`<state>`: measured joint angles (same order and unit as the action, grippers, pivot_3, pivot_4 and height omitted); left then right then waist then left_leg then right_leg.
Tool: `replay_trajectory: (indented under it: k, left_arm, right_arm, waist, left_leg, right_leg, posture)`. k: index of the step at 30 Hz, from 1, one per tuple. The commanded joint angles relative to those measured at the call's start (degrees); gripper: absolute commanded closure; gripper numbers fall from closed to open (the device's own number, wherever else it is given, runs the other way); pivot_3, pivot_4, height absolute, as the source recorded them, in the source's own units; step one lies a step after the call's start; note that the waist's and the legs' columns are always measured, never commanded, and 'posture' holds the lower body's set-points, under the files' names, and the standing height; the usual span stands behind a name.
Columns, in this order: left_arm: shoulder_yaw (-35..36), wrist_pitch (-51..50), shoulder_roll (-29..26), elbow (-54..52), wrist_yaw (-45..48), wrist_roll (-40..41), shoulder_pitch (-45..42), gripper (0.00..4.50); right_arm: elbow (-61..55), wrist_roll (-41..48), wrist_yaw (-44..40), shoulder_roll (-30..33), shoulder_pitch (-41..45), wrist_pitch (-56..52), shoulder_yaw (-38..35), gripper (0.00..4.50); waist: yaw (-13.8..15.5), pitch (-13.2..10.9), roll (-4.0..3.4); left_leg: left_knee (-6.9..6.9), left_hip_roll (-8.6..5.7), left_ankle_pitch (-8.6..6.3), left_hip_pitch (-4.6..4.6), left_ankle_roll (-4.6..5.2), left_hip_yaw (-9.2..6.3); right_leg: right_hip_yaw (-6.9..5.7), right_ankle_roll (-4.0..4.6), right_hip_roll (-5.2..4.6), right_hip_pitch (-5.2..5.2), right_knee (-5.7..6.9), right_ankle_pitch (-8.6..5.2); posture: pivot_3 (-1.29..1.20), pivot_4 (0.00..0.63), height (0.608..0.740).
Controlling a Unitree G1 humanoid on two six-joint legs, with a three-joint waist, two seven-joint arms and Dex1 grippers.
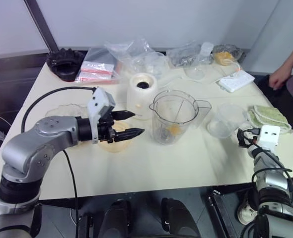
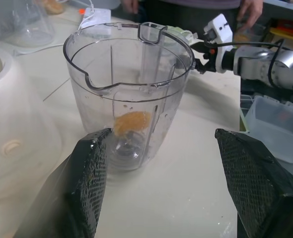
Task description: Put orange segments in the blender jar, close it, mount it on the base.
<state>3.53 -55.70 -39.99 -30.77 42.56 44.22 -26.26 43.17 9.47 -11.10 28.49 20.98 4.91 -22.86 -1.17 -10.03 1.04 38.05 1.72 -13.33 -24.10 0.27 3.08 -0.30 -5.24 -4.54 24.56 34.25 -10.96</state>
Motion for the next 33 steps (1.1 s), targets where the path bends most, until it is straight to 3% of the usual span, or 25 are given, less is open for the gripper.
replay_trajectory:
  k: [1, 14, 18, 23, 24, 33]
  left_arm:
    - [0.7, 1.0, -0.9, -2.1, -0.2, 0.5, -0.3, 1.07]
    - [2.0, 0.4, -3.2, -3.1, -0.2, 1.9, 1.1, 1.07]
    - [2.2, 0.9, -4.4, -3.0, -0.1, 2.0, 1.8, 0.99]
    - [2.4, 1.0, -4.7, -3.2, -0.5, 2.5, 2.1, 0.99]
    - [2.5, 1.0, -4.8, -3.3, -0.5, 2.7, 2.2, 0.99]
    - [3.4, 1.4, -5.4, -2.2, -0.3, 3.6, 2.3, 0.99]
  right_arm:
    - [3.4, -0.4, -0.1, 1.4, 2.5, 3.7, 0.1, 0.21]
    - [19.5, -2.5, 3.4, 2.8, 11.1, 11.6, 2.2, 0.21]
    - [21.0, -2.8, 3.8, 2.8, 12.1, 12.6, 2.7, 1.52]
    - [21.5, -2.6, 3.8, 2.7, 12.3, 13.1, 3.3, 4.24]
    - [21.5, -2.5, 3.7, 2.7, 12.3, 13.1, 3.4, 4.43]
    - [19.6, -2.3, 2.6, 3.4, 13.3, 13.2, 3.8, 4.43]
  waist:
    - [0.0, 0.0, 0.0]
    - [-0.2, 0.0, 0.01]
    - [-0.2, 0.0, 0.02]
    - [0.0, 0.0, 0.02]
    - [0.0, 0.0, 0.02]
    - [-0.1, 0.0, 0.01]
  left_leg:
    - [0.0, 0.0, 0.0, 0.0, 0.0, 0.0]
    - [-0.04, -0.01, 0.0, 0.01, 0.0, 0.0]
    - [-0.04, -0.01, 0.0, 0.01, 0.0, 0.0]
    - [-0.04, -0.03, 0.0, -0.01, 0.0, -0.01]
    - [-0.04, -0.03, 0.0, -0.01, 0.0, -0.01]
    - [-0.05, -0.02, 0.0, -0.01, 0.0, -0.01]
  right_leg:
    - [0.0, 0.0, 0.01, 0.0, 0.0, 0.0]
    - [0.02, -0.01, 0.02, 0.0, -0.02, -0.01]
    - [0.03, -0.01, 0.02, 0.0, -0.02, 0.0]
    - [0.03, -0.01, 0.01, -0.01, -0.04, -0.01]
    - [0.04, -0.01, 0.01, -0.01, -0.05, -0.01]
    - [0.05, -0.01, 0.02, -0.01, -0.05, -0.01]
  posture:
    - [0.0, 0.15, 0.74]
    - [0.0, 0.15, 0.74]
    - [0.0, 0.15, 0.74]
    - [0.0, 0.15, 0.74]
    - [0.0, 0.15, 0.74]
    - [0.0, 0.15, 0.74]
